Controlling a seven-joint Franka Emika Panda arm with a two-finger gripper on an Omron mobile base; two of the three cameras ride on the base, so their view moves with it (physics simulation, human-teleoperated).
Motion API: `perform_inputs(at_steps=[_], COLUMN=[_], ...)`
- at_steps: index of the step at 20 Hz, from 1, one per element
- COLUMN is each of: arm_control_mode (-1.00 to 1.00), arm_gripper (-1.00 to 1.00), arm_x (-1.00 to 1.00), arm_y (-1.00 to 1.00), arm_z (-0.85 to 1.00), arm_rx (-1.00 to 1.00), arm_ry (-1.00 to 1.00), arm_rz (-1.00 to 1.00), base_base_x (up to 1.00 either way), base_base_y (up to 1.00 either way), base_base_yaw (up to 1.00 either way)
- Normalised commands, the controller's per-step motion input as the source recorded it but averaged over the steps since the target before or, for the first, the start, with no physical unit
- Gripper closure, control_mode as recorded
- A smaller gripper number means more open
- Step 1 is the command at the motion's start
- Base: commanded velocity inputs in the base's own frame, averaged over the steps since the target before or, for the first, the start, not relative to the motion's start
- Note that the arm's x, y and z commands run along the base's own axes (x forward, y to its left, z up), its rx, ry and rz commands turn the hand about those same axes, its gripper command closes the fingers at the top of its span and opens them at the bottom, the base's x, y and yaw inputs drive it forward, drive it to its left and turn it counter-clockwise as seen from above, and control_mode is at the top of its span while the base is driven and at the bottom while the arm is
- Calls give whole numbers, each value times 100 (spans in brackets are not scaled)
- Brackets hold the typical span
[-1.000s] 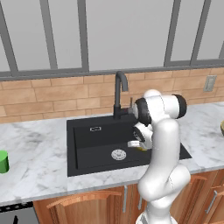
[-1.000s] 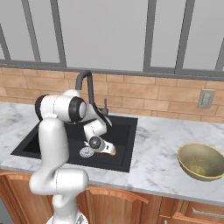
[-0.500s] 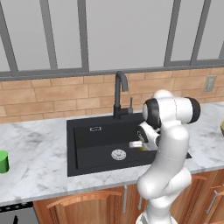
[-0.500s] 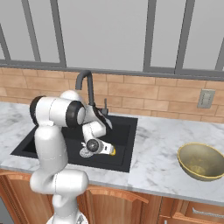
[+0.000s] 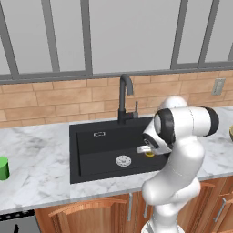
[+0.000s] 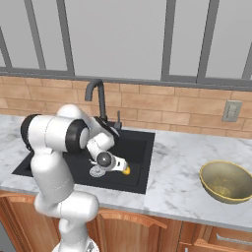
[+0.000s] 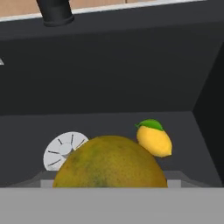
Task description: Remove the lemon and orange from the sink. Then move the bowl and cup from the counter to the sink for washing.
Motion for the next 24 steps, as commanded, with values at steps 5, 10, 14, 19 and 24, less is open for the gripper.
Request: perform_inputs(at_steps=[5, 10, 14, 19, 24], arm_control_mode=[-100, -100, -100, -100, -100], arm_gripper=[100, 100, 100, 100, 100], arm_x=[-17, -19, -14, -16, -18], arm_y=[-13, -18, -19, -22, -22], arm_z=[42, 43, 47, 48, 48], arm_rx=[0, 3, 5, 6, 7], arm_ry=[10, 5, 0, 0, 2], arm_rz=[7, 7, 8, 8, 6], base_base_x=[0, 0, 0, 0, 0], base_base_y=[0, 0, 0, 0, 0], base_base_yaw=[0, 0, 0, 0, 0])
